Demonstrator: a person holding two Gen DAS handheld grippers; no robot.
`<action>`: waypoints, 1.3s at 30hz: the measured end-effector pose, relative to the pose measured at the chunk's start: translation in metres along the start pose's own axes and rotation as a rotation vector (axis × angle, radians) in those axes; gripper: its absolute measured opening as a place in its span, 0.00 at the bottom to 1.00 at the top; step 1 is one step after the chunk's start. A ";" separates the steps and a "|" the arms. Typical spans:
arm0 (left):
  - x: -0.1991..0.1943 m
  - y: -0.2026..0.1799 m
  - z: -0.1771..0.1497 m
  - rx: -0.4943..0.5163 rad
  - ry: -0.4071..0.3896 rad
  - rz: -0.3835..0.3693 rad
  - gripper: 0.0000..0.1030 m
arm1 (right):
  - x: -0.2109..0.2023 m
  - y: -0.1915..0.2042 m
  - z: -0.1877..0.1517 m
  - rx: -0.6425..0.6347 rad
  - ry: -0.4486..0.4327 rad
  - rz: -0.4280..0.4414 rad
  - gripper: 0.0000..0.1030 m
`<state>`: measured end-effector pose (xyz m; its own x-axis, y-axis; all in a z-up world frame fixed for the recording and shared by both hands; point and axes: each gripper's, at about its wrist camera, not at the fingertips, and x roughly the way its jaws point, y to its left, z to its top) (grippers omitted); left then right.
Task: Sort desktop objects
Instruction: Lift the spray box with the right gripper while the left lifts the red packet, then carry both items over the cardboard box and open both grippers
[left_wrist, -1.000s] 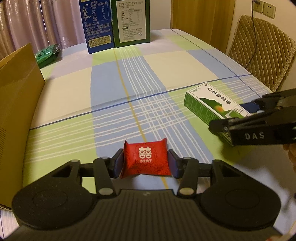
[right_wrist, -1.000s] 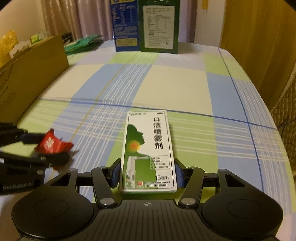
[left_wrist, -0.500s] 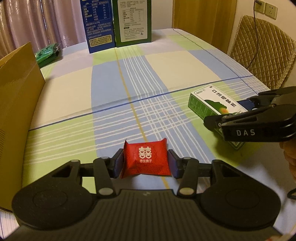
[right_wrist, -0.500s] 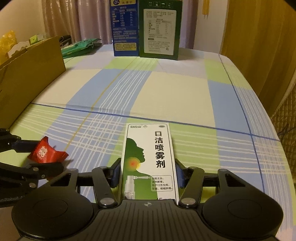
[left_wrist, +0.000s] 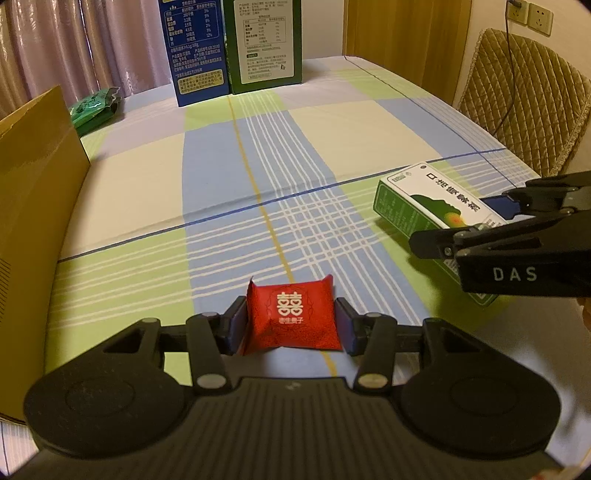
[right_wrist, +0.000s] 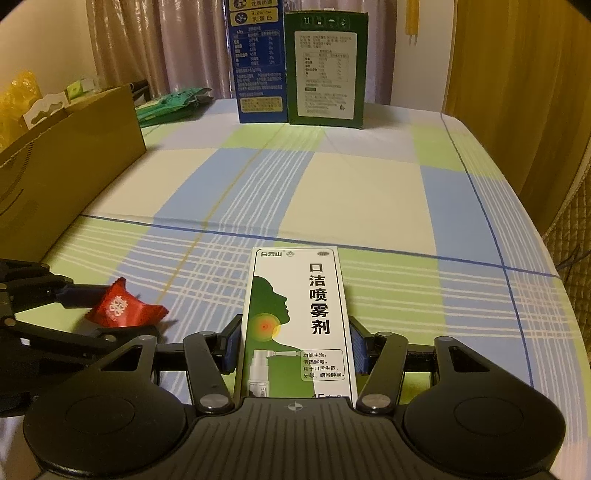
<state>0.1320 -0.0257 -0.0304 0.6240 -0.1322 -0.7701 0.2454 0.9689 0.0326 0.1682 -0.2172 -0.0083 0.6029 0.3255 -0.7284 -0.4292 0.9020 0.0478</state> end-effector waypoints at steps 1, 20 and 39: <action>0.000 0.000 0.000 0.001 -0.001 0.000 0.43 | -0.001 0.001 0.000 -0.002 -0.003 0.001 0.51; -0.057 -0.010 0.012 0.026 -0.095 -0.024 0.43 | -0.058 0.006 -0.018 0.061 -0.053 -0.019 0.51; -0.227 0.156 0.015 -0.047 -0.200 0.250 0.43 | -0.131 0.168 0.085 -0.068 -0.211 0.182 0.51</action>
<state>0.0394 0.1519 0.1594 0.7955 0.0769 -0.6010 0.0348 0.9845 0.1720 0.0742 -0.0838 0.1534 0.6355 0.5386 -0.5531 -0.5832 0.8044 0.1132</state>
